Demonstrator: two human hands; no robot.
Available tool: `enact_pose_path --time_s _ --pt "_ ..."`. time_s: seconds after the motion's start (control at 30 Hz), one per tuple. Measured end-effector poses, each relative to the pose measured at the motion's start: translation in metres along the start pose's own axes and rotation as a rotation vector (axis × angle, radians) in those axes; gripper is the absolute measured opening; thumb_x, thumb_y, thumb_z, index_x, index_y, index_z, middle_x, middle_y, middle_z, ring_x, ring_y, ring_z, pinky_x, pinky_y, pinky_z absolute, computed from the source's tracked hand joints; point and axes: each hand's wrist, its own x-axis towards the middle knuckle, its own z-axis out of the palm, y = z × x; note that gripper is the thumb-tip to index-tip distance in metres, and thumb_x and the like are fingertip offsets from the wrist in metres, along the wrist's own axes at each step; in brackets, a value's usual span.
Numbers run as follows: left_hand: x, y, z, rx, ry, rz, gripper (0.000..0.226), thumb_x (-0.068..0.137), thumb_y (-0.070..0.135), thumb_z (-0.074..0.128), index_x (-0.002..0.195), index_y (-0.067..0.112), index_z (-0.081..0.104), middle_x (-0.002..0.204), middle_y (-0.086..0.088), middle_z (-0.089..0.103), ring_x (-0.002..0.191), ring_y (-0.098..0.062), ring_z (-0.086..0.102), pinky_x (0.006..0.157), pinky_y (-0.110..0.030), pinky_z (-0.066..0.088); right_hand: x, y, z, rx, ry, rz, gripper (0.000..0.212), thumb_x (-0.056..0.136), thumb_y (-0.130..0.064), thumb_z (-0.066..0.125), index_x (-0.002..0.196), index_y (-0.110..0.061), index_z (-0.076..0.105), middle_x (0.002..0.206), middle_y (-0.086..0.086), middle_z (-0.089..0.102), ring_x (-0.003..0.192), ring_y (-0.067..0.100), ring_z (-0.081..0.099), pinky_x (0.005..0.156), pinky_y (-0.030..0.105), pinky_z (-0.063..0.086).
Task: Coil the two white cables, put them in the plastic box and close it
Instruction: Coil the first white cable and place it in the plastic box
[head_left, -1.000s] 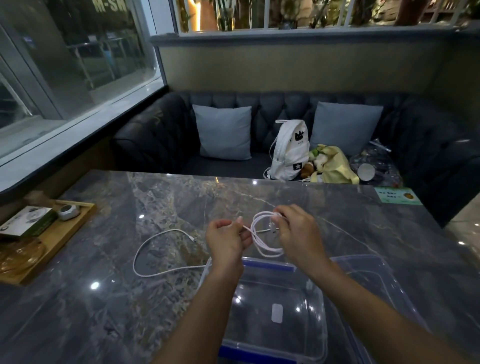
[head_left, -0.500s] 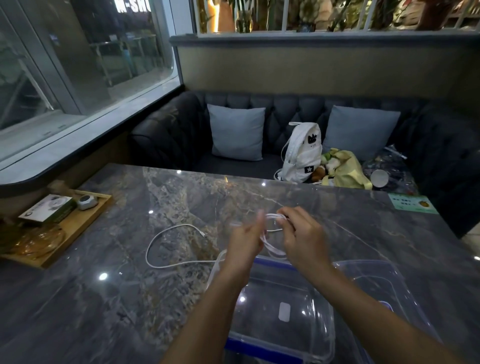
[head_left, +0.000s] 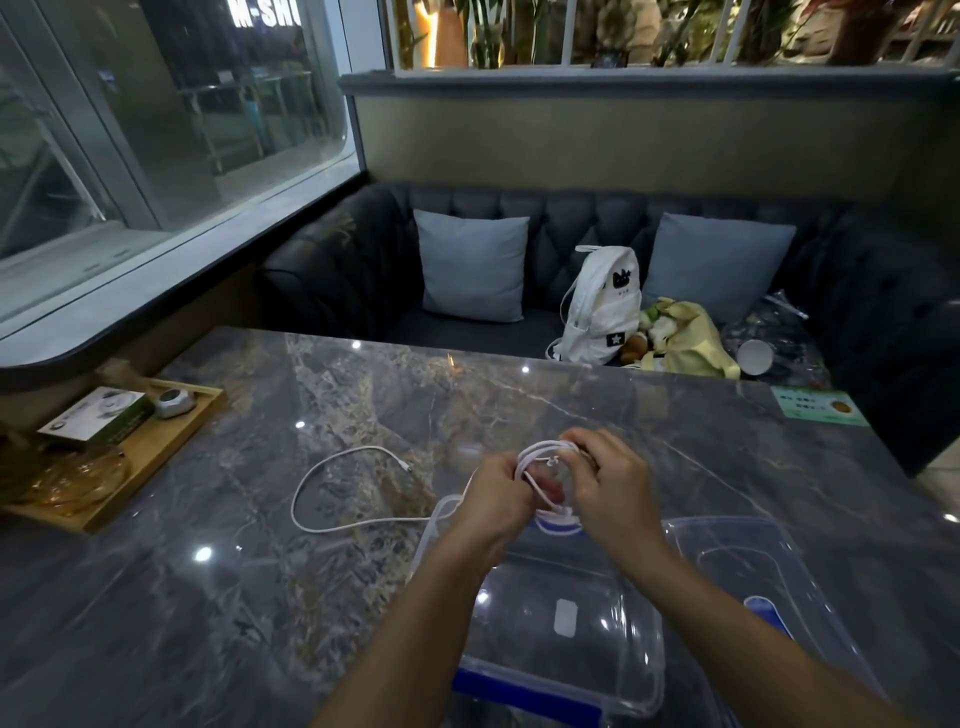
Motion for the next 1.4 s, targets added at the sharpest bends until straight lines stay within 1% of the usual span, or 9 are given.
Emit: enact_pose_path --time_s 0.1,0.23,0.47,0.63,0.8,1.03,1.2,1.3,1.4 --pt "0.002 -0.006 0.002 0.014 -0.019 0.080 0.022 0.073 -0.009 0.066 0.088 0.007 0.069 0.083 -0.014 0.069 0.079 -0.028 0.066 0.078 -0.041 0.054 0.002 0.004 -0.003 0.034 -0.001 0.118 0.008 0.085 -0.005 0.059 0.087 -0.004 0.067 0.080 0.005 0.062 0.072 0.016 0.055 0.064 0.011 0.039" --pt "0.004 -0.009 -0.001 0.085 -0.021 0.145 0.024 0.068 0.009 0.076 0.090 0.006 0.065 0.076 -0.005 0.069 0.070 -0.016 0.066 0.068 -0.036 0.055 0.003 0.009 -0.007 0.187 -0.033 0.292 0.010 0.086 -0.007 0.058 0.083 -0.012 0.067 0.073 0.001 0.063 0.067 0.014 0.059 0.062 0.023 0.046" --pt "0.003 -0.007 -0.002 0.193 0.240 0.632 0.026 0.071 0.002 0.074 0.067 0.026 0.065 0.074 0.003 0.060 0.069 -0.011 0.059 0.064 -0.022 0.050 -0.002 0.008 -0.013 0.380 -0.015 0.376 0.011 0.088 -0.007 0.057 0.084 -0.012 0.065 0.056 -0.002 0.056 0.042 -0.002 0.052 0.041 0.010 0.042" --pt "0.000 -0.002 0.002 -0.236 0.272 0.277 0.019 0.077 0.008 0.070 0.061 0.018 0.071 0.060 0.000 0.068 0.061 -0.015 0.066 0.060 -0.026 0.057 -0.004 0.003 -0.012 0.359 0.023 0.343 0.010 0.088 -0.009 0.056 0.085 -0.016 0.064 0.056 -0.002 0.056 0.042 0.001 0.051 0.043 0.014 0.045" --pt "0.002 0.005 0.003 -0.486 0.337 -0.014 0.016 0.077 0.008 0.072 0.081 0.000 0.058 0.066 -0.010 0.064 0.050 -0.012 0.065 0.045 -0.021 0.051 -0.007 0.005 -0.006 0.294 0.036 0.326 0.009 0.088 -0.015 0.057 0.084 -0.021 0.064 0.064 -0.004 0.057 0.054 0.015 0.057 0.060 0.040 0.053" --pt "-0.002 0.001 0.010 -0.080 0.519 0.169 0.010 0.084 0.014 0.065 0.075 0.011 0.064 0.063 -0.007 0.067 0.052 -0.016 0.066 0.044 -0.022 0.050 -0.013 0.006 0.002 0.230 0.063 0.274 0.008 0.087 -0.012 0.058 0.084 -0.014 0.065 0.068 -0.001 0.058 0.063 0.023 0.056 0.066 0.050 0.053" --pt "-0.006 -0.003 0.014 0.276 0.298 0.249 0.028 0.092 0.019 0.052 0.072 0.006 0.067 0.059 -0.006 0.059 0.055 -0.015 0.053 0.053 -0.030 0.044 -0.014 0.006 -0.005 0.216 0.049 0.245 0.010 0.088 -0.012 0.056 0.089 -0.008 0.065 0.076 0.006 0.061 0.066 0.028 0.060 0.064 0.053 0.052" --pt "-0.008 -0.001 0.015 0.324 0.091 0.234 0.010 0.081 0.012 0.062 0.087 0.007 0.069 0.075 -0.009 0.069 0.068 -0.017 0.061 0.063 -0.032 0.050 -0.014 0.008 -0.010 0.211 0.050 0.212 0.010 0.088 -0.006 0.055 0.089 -0.004 0.065 0.082 0.008 0.062 0.070 0.027 0.060 0.065 0.052 0.052" --pt "-0.007 -0.006 0.017 0.472 0.228 0.295 0.008 0.079 0.011 0.062 0.079 0.009 0.070 0.069 -0.005 0.068 0.062 -0.015 0.061 0.058 -0.029 0.047 -0.017 0.007 -0.009 0.213 0.038 0.221 0.009 0.087 -0.007 0.056 0.089 -0.005 0.065 0.079 0.006 0.062 0.067 0.028 0.060 0.065 0.053 0.052"
